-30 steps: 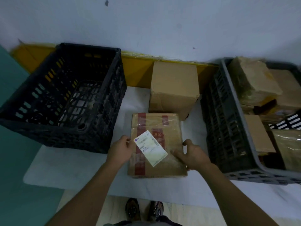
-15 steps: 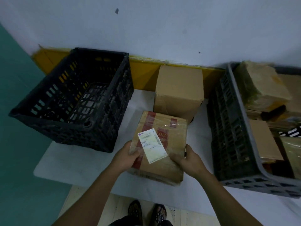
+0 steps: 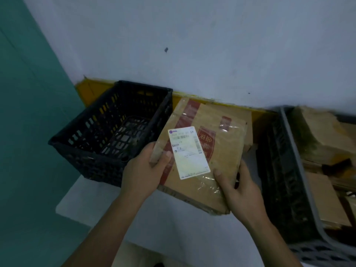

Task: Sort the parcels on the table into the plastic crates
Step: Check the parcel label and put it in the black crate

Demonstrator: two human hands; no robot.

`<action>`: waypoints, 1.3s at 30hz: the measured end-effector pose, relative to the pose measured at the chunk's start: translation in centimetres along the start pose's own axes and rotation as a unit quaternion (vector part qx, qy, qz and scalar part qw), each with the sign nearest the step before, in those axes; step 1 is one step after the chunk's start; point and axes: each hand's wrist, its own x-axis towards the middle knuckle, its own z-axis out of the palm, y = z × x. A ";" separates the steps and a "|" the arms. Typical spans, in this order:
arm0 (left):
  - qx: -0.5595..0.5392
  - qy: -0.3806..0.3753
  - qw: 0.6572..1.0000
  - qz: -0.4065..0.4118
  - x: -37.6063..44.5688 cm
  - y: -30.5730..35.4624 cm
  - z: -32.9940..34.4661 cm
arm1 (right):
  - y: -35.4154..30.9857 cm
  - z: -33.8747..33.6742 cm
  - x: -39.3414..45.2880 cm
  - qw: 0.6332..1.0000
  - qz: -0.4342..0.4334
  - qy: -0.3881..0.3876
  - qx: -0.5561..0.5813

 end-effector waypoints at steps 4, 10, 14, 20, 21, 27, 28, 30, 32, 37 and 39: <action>-0.022 0.029 0.998 0.046 1.6 2.3 -3.3 | -5.0 -0.9 1.0 0.999 -0.043 0.003 -0.030; -0.015 0.083 0.992 0.097 6.2 3.8 -9.5 | -11.5 1.3 3.7 0.983 -0.176 -0.034 -0.047; -0.008 0.103 0.988 0.118 10.3 2.7 -14.4 | -16.1 5.0 6.4 0.971 -0.211 -0.073 -0.089; -0.020 0.035 0.984 0.174 16.8 -2.6 -22.2 | -22.0 14.3 11.1 0.963 -0.213 -0.096 -0.135; -0.010 -0.009 0.983 0.184 17.8 -3.6 -23.4 | -22.6 15.9 11.9 0.962 -0.210 -0.097 -0.142; 0.145 -0.146 0.970 0.132 24.5 -11.1 -25.5 | -22.5 23.5 15.6 0.956 -0.147 -0.128 -0.218; 0.157 -0.164 0.967 0.119 25.3 -12.3 -25.1 | -21.9 24.5 15.9 0.956 -0.133 -0.129 -0.229; 0.185 -0.196 0.956 0.113 26.5 -14.3 -23.8 | -20.6 26.1 16.5 0.950 -0.110 -0.127 -0.262; 0.203 -0.214 0.948 0.120 27.6 -16.3 -22.0 | -19.3 27.3 17.1 0.938 -0.083 -0.136 -0.309; 0.375 -0.175 0.897 0.159 29.4 -20.6 -17.7 | -17.4 29.0 18.2 0.918 -0.034 -0.169 -0.357; 0.416 -0.170 0.878 0.164 29.8 -21.5 -16.5 | -17.3 30.0 19.1 0.918 -0.020 -0.173 -0.356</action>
